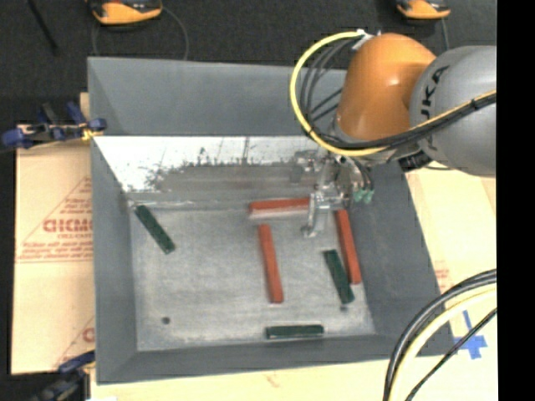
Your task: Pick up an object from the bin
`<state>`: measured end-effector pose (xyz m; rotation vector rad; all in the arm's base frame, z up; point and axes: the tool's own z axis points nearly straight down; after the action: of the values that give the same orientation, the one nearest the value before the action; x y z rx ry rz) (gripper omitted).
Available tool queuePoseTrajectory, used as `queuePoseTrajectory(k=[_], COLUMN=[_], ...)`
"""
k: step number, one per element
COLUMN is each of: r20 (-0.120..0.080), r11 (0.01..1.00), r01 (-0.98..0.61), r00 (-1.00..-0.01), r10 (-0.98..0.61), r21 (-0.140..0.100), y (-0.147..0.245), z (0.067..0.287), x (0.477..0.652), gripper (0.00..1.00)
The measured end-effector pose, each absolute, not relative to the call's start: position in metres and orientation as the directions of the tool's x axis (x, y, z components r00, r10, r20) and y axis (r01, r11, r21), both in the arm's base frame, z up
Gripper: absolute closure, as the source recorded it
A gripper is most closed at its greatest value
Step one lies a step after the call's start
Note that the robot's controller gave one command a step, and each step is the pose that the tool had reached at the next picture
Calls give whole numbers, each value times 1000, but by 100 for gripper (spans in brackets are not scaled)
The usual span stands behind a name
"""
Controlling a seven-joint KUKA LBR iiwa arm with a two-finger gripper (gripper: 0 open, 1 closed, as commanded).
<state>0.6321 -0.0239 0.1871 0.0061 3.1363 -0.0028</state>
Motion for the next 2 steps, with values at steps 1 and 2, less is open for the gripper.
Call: queuePoseTrajectory(k=[1, 2], r20=[3, -1], r11=[999, 997], r01=[39, 77], r00=[-999, -997], r10=[39, 77], r21=[2, -1], y=[-43, -124], z=[87, 73], x=[636, 649], gripper=[0, 0])
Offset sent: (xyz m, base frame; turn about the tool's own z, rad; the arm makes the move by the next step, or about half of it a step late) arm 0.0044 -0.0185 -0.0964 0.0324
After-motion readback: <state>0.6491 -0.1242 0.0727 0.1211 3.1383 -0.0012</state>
